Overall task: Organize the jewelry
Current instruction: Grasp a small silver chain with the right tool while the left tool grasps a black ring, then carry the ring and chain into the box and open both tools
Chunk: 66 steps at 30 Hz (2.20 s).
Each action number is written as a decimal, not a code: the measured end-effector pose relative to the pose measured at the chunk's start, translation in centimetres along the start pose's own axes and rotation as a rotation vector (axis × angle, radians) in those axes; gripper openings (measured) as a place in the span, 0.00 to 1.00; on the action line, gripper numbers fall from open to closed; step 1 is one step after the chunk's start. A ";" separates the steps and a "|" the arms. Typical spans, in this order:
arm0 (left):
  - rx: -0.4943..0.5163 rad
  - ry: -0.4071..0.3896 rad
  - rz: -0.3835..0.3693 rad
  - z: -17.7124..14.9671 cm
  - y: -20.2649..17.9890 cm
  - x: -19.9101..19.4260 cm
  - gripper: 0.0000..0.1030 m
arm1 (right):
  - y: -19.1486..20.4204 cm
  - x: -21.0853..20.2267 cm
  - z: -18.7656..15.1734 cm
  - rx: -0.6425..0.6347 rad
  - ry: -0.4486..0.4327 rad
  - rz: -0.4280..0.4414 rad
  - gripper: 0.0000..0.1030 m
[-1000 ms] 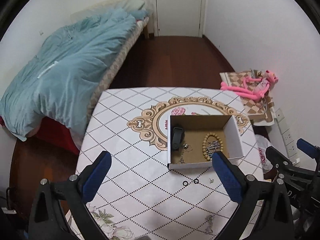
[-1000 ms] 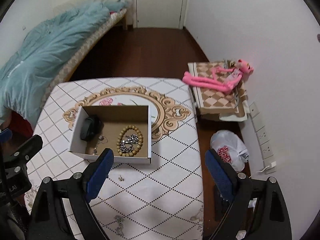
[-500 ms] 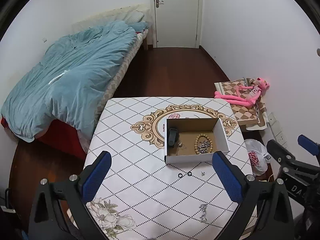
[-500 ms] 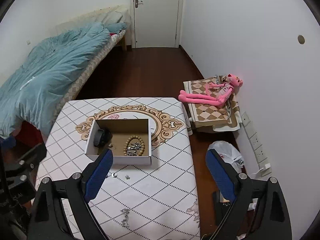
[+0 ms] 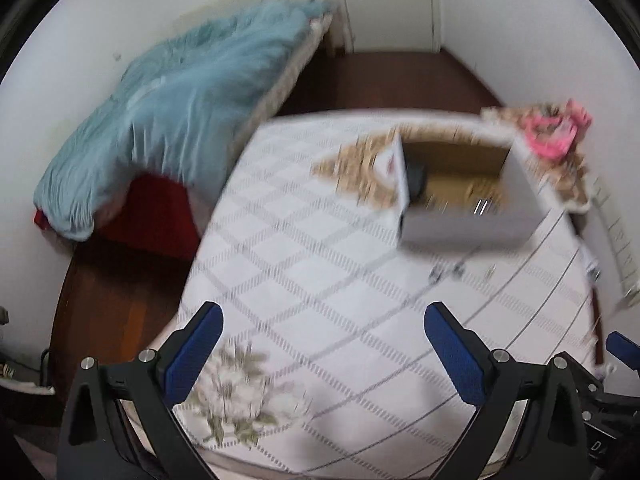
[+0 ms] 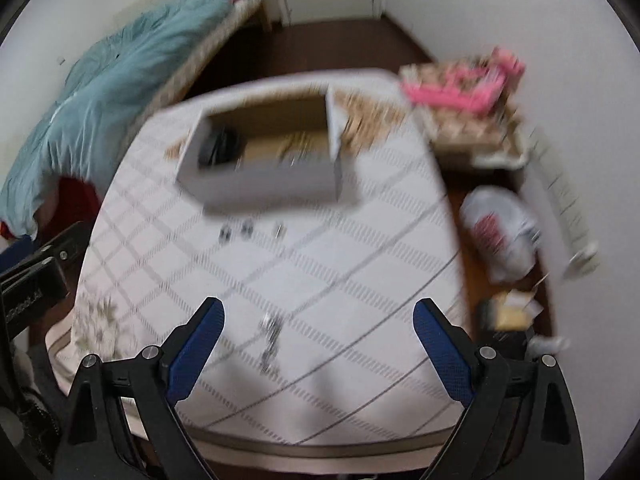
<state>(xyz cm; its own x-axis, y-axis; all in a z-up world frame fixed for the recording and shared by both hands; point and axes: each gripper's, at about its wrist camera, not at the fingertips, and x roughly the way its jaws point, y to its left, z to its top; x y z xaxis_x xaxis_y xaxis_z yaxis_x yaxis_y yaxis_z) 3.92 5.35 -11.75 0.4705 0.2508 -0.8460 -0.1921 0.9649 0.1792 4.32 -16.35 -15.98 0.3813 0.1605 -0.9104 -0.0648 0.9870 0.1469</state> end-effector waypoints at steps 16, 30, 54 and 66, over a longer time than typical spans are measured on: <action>0.001 0.110 0.010 -4.1 2.4 5.0 1.00 | 4.2 8.3 -3.3 -0.120 0.028 -0.089 0.05; 0.032 0.151 -0.247 1.1 -4.4 9.5 0.90 | -3.5 5.8 3.3 0.101 -0.059 0.003 0.05; 0.183 0.095 -0.286 2.5 -10.3 11.3 0.10 | -5.6 7.9 4.3 0.164 -0.035 0.023 0.05; 0.138 -0.052 -0.344 3.4 -7.6 3.2 0.10 | -3.6 0.2 7.3 0.108 -0.155 0.134 0.05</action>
<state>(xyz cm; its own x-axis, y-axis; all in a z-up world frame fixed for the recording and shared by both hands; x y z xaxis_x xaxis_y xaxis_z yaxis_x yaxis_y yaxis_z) 9.78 -0.94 -14.09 0.5309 -0.0901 -0.8426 0.1012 0.9940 -0.0425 11.41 -19.86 -13.90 0.5134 0.2805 -0.8111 -0.0286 0.9502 0.3104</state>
